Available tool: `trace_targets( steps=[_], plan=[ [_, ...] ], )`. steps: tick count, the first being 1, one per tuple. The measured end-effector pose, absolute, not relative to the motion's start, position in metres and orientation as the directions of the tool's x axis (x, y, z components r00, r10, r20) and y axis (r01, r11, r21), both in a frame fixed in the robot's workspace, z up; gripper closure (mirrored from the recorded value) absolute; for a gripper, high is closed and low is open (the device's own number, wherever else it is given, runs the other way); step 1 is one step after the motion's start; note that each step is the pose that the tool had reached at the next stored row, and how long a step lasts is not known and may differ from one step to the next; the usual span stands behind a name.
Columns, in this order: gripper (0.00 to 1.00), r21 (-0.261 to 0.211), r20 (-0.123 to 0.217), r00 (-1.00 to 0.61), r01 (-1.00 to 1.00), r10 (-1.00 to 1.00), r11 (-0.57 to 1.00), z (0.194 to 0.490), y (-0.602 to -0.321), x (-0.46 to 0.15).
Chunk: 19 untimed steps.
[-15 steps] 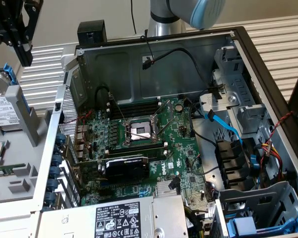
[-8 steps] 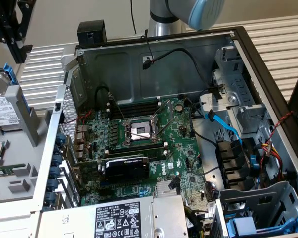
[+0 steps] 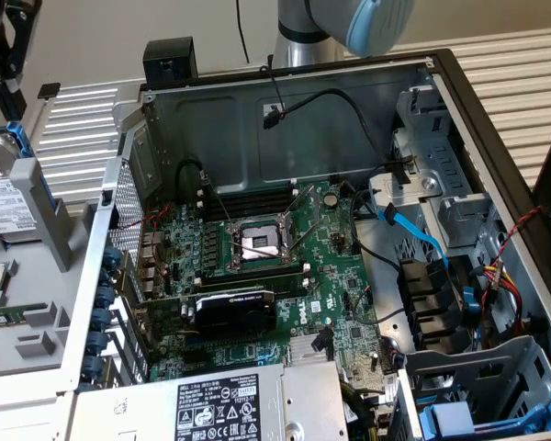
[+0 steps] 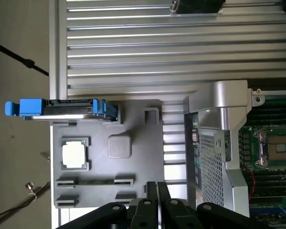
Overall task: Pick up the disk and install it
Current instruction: 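Reach for the disk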
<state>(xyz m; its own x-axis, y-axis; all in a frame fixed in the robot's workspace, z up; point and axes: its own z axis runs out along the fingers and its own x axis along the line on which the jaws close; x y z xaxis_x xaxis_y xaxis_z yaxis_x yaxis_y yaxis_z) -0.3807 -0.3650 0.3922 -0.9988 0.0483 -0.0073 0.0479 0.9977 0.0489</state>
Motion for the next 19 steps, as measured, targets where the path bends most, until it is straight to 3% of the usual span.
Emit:
trace_targets(
  steps=[19],
  plan=[
    [0.85,0.049,0.003,-0.999,0.047,0.046,0.998,0.392,-0.341,-0.443]
  ],
)
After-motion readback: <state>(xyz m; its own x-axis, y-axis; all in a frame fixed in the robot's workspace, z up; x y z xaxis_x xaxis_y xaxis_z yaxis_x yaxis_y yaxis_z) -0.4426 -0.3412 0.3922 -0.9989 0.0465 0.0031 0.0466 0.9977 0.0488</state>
